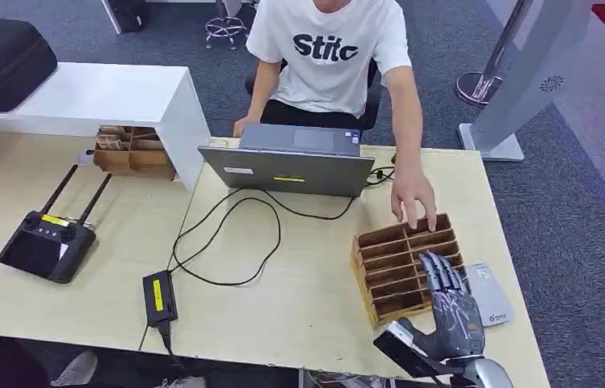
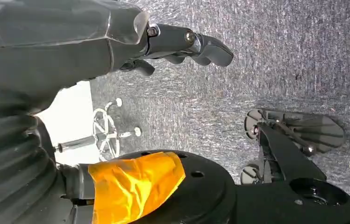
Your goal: Pass the card to the sensor for recognition and then transmit it.
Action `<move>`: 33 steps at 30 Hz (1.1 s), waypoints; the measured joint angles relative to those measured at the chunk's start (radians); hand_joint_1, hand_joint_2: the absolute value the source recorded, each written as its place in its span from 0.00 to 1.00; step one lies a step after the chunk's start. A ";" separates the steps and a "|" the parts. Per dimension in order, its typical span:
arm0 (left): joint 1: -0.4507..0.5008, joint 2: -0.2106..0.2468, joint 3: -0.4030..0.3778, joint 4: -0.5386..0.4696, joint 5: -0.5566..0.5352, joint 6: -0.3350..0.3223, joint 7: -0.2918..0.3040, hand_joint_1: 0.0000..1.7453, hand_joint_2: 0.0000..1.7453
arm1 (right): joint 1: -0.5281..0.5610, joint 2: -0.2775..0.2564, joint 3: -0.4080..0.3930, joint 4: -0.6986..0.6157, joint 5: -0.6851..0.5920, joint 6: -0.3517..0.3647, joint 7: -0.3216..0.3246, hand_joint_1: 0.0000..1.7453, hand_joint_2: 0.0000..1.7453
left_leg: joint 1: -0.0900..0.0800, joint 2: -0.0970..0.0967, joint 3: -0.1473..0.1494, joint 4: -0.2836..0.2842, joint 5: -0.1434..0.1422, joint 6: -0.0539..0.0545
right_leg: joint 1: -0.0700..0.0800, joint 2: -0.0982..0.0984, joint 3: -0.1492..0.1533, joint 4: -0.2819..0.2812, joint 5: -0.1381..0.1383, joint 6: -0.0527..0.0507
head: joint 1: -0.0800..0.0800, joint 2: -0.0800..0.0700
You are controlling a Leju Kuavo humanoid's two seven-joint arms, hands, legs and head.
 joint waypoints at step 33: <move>-0.001 0.005 -0.050 0.001 -0.001 -0.013 0.001 0.00 1.00 | -0.121 0.001 0.003 0.164 -0.027 -0.010 0.010 0.86 1.00 | 0.000 0.000 0.000 0.000 0.000 0.000 | 0.000 0.000 0.000 0.000 0.000 0.000 | 0.000 0.000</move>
